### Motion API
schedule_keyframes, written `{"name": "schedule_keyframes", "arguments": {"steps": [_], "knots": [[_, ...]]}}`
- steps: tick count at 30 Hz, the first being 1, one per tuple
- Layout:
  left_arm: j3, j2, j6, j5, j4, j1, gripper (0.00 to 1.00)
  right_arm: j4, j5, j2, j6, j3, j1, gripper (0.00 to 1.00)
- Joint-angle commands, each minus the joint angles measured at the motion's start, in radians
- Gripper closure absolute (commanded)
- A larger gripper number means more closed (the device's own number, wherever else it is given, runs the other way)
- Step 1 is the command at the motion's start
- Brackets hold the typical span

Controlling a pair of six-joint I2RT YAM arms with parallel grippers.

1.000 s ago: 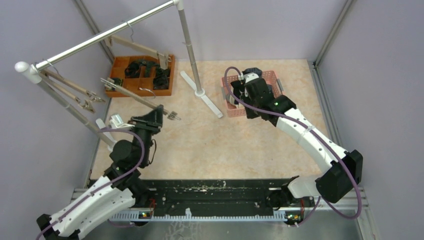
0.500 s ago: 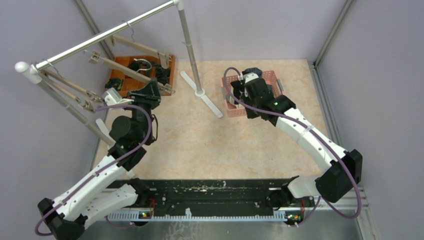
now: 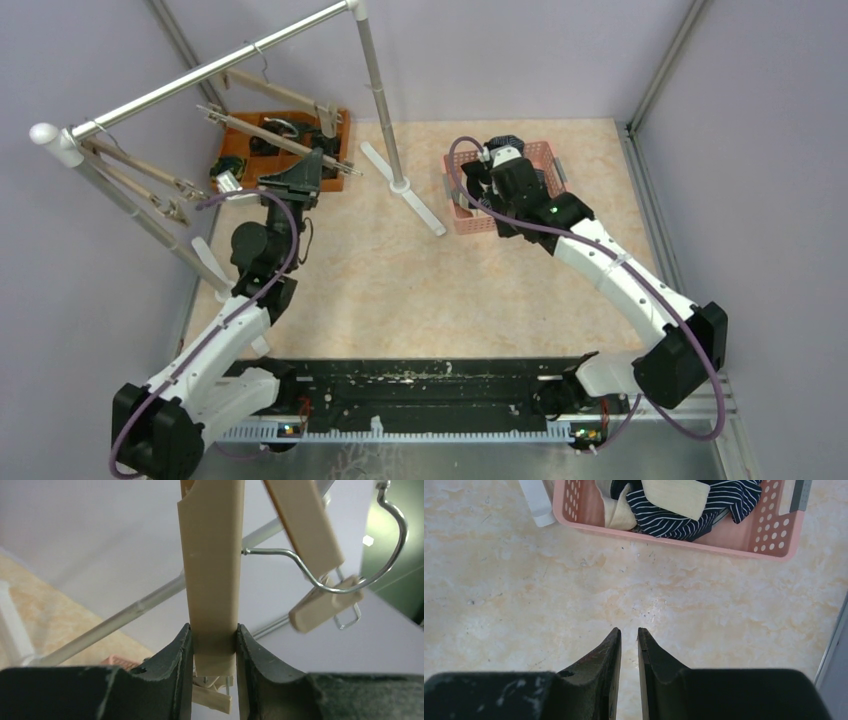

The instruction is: Remove the underwear clipped to the hanger

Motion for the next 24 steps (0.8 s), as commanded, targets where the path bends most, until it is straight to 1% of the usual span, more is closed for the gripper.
{"name": "schedule_keyframes", "arguments": {"steps": [1, 3, 6, 11, 14, 18, 20, 24], "knots": [[-0.024, 0.051, -0.212, 0.237, 0.3, 0.131, 1.0, 0.033, 0.047, -0.048, -0.014, -0.011, -0.01, 0.8], [-0.032, 0.076, -0.26, 0.293, 0.364, 0.177, 1.0, 0.034, 0.059, -0.05, -0.017, -0.013, -0.01, 0.8], [0.014, 0.073, -0.222, 0.314, 0.298, 0.196, 1.0, 0.028, 0.076, -0.044, -0.022, -0.01, -0.01, 0.8], [0.045, 0.074, -0.191, 0.354, 0.325, 0.25, 1.0, 0.032, 0.065, -0.03, -0.023, -0.012, -0.01, 0.8], [0.049, 0.107, -0.188, 0.392, 0.44, 0.282, 1.0, 0.035, 0.053, -0.017, -0.022, -0.008, -0.01, 0.8], [0.036, 0.183, -0.235, 0.431, 0.591, 0.321, 1.0, 0.036, 0.051, -0.012, -0.021, -0.004, -0.01, 0.8], [0.049, 0.238, -0.256, 0.452, 0.631, 0.333, 1.0, 0.033, 0.052, -0.014, -0.022, -0.002, -0.01, 0.8], [0.105, 0.311, -0.24, 0.493, 0.666, 0.339, 1.0, 0.028, 0.071, -0.02, -0.024, -0.006, -0.01, 0.8]]}}
